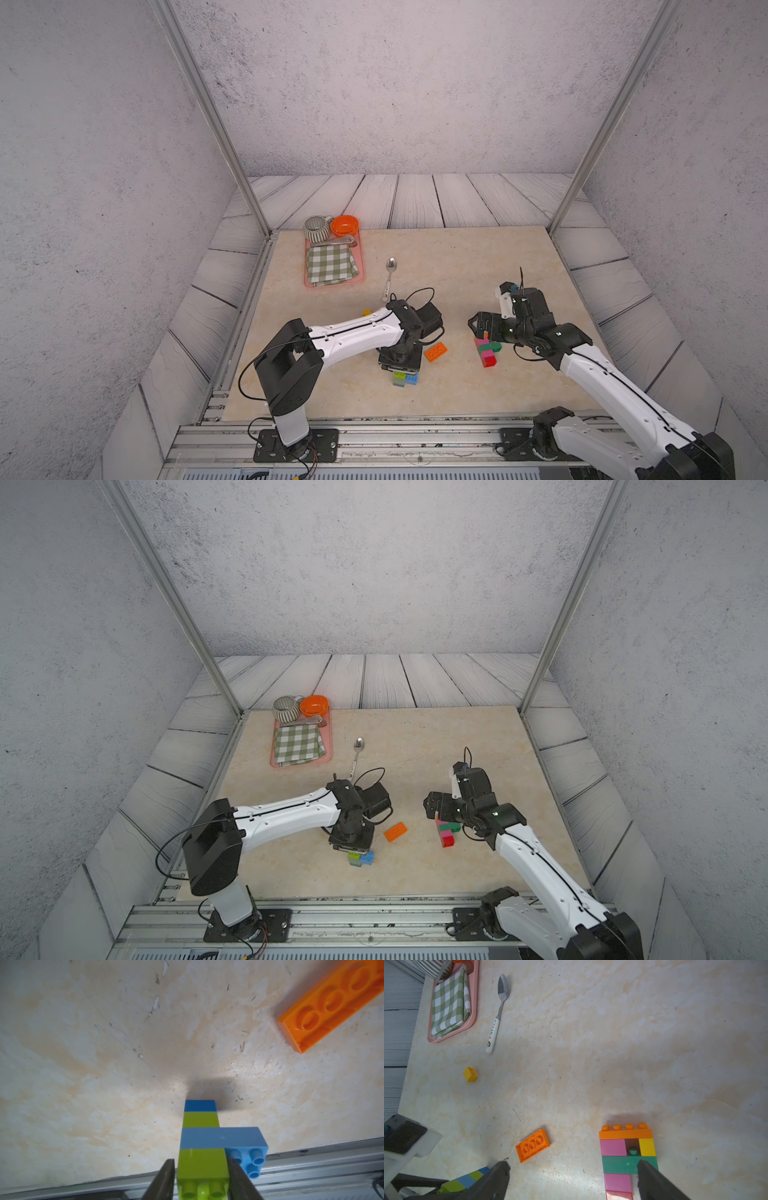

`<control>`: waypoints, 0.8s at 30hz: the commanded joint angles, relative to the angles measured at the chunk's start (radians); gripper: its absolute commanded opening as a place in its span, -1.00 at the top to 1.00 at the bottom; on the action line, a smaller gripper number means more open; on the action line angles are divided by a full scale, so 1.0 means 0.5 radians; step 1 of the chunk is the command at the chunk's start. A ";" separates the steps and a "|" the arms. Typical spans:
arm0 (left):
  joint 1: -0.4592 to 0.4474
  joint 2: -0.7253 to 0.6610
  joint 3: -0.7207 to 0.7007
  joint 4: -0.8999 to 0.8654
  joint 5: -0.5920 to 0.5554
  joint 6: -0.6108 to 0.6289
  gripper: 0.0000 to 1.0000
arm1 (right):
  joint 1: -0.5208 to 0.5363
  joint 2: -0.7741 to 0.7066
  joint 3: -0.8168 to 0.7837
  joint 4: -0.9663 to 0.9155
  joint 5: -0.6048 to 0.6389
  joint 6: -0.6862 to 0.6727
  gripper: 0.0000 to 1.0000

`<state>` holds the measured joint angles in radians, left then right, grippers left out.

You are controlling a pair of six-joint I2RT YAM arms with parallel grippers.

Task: Assemble the letter p with lego
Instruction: Assemble the lego brick with the lego brick.

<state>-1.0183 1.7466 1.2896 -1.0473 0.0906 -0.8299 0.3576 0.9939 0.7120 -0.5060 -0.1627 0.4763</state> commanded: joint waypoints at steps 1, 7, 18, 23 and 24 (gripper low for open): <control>0.025 -0.027 -0.049 -0.083 -0.083 0.024 -0.03 | 0.000 0.027 0.036 -0.034 -0.001 -0.037 -0.98; 0.129 -0.200 -0.117 -0.024 -0.051 0.079 -0.24 | -0.001 0.104 0.064 -0.031 -0.097 -0.084 -0.98; 0.457 -0.453 -0.220 0.220 0.097 0.357 -0.45 | 0.002 0.276 0.122 -0.019 -0.211 -0.134 -0.98; 0.612 -0.456 -0.183 0.258 -0.063 0.444 -0.47 | 0.000 0.324 0.140 0.009 -0.272 -0.128 -0.98; 0.655 -0.456 -0.178 0.292 -0.130 0.462 -0.48 | 0.002 0.335 0.141 0.027 -0.299 -0.118 -0.98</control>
<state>-0.7361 1.5261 1.1805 -0.9295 0.1017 -0.6491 0.3576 1.1519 0.7586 -0.5018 -0.2737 0.4267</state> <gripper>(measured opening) 0.735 0.989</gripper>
